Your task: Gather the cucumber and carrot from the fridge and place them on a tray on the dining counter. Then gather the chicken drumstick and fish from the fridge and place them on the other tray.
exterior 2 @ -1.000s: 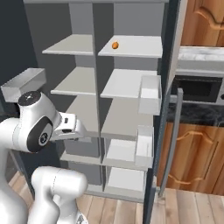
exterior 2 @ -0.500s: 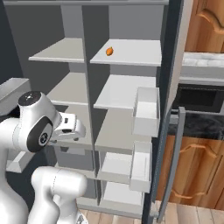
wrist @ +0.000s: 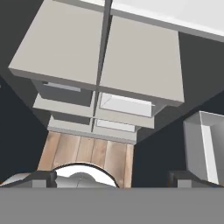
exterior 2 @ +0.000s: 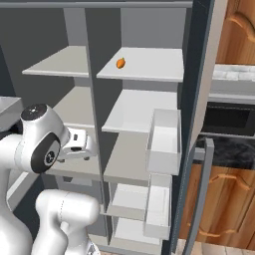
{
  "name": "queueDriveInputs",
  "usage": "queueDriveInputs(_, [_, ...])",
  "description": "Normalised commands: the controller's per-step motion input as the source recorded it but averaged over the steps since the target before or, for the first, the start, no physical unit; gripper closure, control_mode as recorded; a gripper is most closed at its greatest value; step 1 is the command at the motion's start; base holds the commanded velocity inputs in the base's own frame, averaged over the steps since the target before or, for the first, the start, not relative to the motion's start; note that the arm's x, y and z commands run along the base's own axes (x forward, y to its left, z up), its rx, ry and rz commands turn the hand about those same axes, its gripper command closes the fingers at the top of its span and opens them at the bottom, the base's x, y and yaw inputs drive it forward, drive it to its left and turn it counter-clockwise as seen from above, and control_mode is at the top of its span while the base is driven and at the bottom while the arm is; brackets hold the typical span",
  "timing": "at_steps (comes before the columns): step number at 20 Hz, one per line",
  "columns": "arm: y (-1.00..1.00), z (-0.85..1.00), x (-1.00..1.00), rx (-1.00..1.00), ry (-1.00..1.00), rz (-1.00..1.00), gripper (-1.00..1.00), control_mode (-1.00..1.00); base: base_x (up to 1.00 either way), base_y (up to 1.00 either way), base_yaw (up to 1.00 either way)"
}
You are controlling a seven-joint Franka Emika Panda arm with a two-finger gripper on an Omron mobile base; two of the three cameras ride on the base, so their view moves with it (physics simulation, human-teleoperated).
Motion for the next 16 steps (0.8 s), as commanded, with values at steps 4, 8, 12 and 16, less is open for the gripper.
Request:
queueDriveInputs(4, [0.00,0.13,0.00,0.00,-0.15,0.00,-1.00,-1.00,0.00,0.00,0.00])
queueDriveInputs(8, [-0.13,0.64,0.00,-0.02,-0.46,0.00,-1.00,-1.00,0.00,0.00,0.00])
queueDriveInputs(12, [-0.13,0.88,0.21,0.00,-0.41,0.00,-1.00,-1.00,0.00,0.00,0.00])
queueDriveInputs(16, [-0.11,0.81,0.60,0.01,-0.33,0.01,-1.00,-1.00,0.00,0.00,0.00])
